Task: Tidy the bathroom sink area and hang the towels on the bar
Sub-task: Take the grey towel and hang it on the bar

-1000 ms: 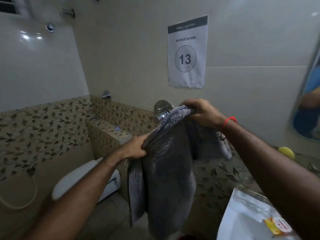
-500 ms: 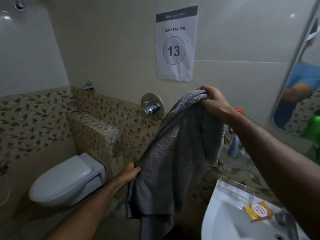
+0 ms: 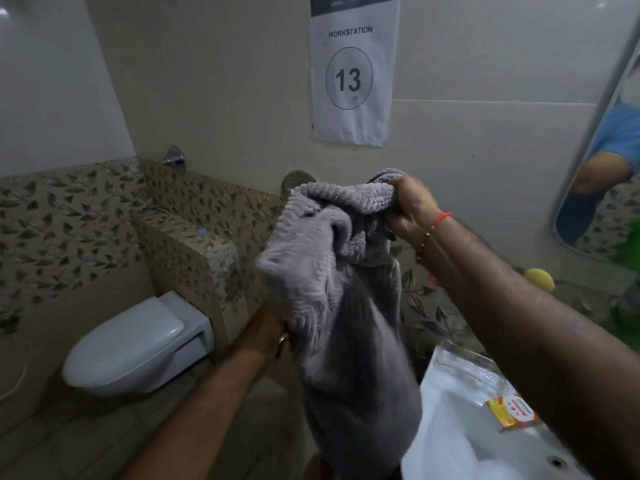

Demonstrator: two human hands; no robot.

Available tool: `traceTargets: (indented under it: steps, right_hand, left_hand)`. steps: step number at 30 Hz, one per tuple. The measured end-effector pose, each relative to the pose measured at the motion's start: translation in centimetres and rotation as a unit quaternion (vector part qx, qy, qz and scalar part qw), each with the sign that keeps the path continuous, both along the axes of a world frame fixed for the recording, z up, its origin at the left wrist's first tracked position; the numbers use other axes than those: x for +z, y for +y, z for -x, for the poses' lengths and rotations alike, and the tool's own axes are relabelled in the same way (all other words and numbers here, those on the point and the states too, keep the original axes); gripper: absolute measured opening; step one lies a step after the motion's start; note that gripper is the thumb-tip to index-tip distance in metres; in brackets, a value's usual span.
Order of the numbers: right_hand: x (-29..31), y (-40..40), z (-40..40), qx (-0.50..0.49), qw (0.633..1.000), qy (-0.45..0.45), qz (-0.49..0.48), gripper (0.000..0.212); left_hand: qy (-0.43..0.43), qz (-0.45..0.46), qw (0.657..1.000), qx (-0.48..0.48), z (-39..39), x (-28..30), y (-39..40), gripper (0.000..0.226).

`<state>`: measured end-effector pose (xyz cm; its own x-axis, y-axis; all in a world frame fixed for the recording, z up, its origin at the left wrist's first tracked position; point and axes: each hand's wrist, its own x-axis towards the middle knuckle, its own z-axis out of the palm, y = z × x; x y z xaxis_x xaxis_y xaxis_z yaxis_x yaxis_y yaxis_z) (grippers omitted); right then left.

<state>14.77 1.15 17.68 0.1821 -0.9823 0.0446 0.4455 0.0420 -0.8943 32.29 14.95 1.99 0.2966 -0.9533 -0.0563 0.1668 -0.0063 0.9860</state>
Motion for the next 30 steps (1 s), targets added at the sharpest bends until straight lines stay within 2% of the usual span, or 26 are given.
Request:
traceTargets:
  steps: [2, 3, 4, 5, 7, 8, 9, 12, 14, 16, 17, 18, 19, 20, 21, 22, 23, 24, 25, 27, 29, 30]
  right_hand:
    - [-0.6, 0.1, -0.3, -0.009, 1.0, -0.013, -0.014, 0.029]
    - [-0.9, 0.2, -0.3, -0.012, 1.0, -0.016, -0.017, 0.028]
    - [-1.2, 0.4, -0.4, -0.014, 1.0, -0.013, -0.016, 0.028]
    - [-1.6, 0.6, -0.5, -0.014, 1.0, -0.009, -0.012, 0.027]
    - [-2.1, 1.1, -0.9, -0.012, 1.0, -0.01, -0.011, 0.023]
    - [-2.2, 1.4, -1.1, -0.013, 1.0, -0.015, -0.016, 0.023]
    - [-2.3, 1.6, -1.2, -0.016, 0.999, -0.022, -0.02, 0.025]
    - [-2.5, 1.9, -1.0, -0.022, 0.999, -0.019, -0.027, 0.022]
    - [-2.7, 2.0, -0.6, -0.022, 0.999, -0.016, -0.027, 0.019]
    - [-2.9, 2.1, -0.5, -0.033, 0.999, -0.015, -0.03, 0.027]
    - [-3.0, 2.3, -0.6, -0.039, 0.998, -0.015, -0.036, 0.028]
    - [-3.1, 2.4, -0.6, -0.042, 0.998, -0.014, -0.042, 0.027]
    - [-3.5, 2.3, -0.7, -0.038, 0.998, -0.016, -0.046, 0.025]
    - [-3.9, 2.2, -0.6, -0.032, 0.998, -0.011, -0.043, 0.021]
    - [-4.4, 2.0, -0.2, -0.039, 0.999, 0.03, -0.019, 0.018]
    - [-4.9, 1.8, 0.4, -0.061, 0.989, 0.129, 0.03, 0.016]
    - [-5.6, 1.4, 1.3, -0.09, 0.951, 0.281, 0.091, 0.025]
    - [-6.4, 1.2, 2.1, -0.117, 0.882, 0.434, 0.142, 0.046]
    - [-7.1, 1.1, 2.6, -0.132, 0.812, 0.537, 0.186, 0.064]
    - [-7.7, 2.0, 2.5, -0.133, 0.719, 0.634, 0.252, 0.08]
    - [-7.6, 2.9, 2.1, -0.172, 0.626, 0.699, 0.3, 0.079]
    - [-7.5, 3.2, 2.0, -0.207, 0.591, 0.709, 0.324, 0.078]
  left_hand:
    - [0.086, -0.01, 0.988, -0.129, -0.6, 3.0, 1.5, 0.1]
    - [0.091, -0.029, 0.979, -0.18, -0.9, 4.5, 2.1, 0.109]
    - [0.057, -0.052, 0.977, -0.2, -1.0, 5.4, 2.4, 0.104]
    - [-0.019, -0.073, 0.979, -0.188, -0.6, 5.9, 2.5, 0.087]
    - [-0.183, -0.098, 0.97, -0.13, 1.0, 5.6, 2.3, 0.037]
    - [-0.217, -0.105, 0.966, -0.09, 2.1, 5.0, 1.7, 0.017]
    - [-0.214, -0.109, 0.969, -0.051, 2.9, 4.5, 1.1, 0.015]
    - [-0.069, -0.07, 0.994, 0.053, 3.4, 5.0, -0.3, 0.023]
    - [-0.087, -0.018, 0.995, 0.054, 3.3, 5.2, -0.9, 0.03]
    - [-0.154, -0.024, 0.987, 0.024, 4.3, 4.5, -1.4, 0.06]
    - [-0.191, -0.036, 0.981, 0.024, 4.9, 3.8, -1.6, 0.068]
    - [-0.214, -0.032, 0.976, 0.029, 5.5, 3.1, -2.1, 0.062]
    - [-0.206, -0.016, 0.977, 0.053, 5.7, 2.6, -2.6, 0.042]
    - [-0.163, 0.0, 0.983, 0.087, 5.4, 2.3, -3.1, 0.018]
    - [-0.116, 0.006, 0.987, 0.111, 4.7, 2.4, -3.6, 0.017]
    - [-0.087, 0.019, 0.986, 0.139, 3.9, 3.0, -4.0, 0.031]
    - [-0.087, 0.042, 0.982, 0.16, 3.0, 3.8, -4.4, 0.041]
    - [-0.139, 0.067, 0.973, 0.169, 2.5, 4.8, -4.6, 0.045]
    - [-0.219, 0.093, 0.957, 0.165, 2.2, 5.9, -4.8, 0.046]
    - [-0.378, 0.111, 0.911, 0.126, 2.2, 8.2, -5.4, 0.042]
    - [-0.486, 0.067, 0.863, 0.117, 1.9, 10.5, -5.9, 0.037]
    - [-0.527, 0.041, 0.842, 0.113, 1.5, 11.2, -6.2, 0.034]
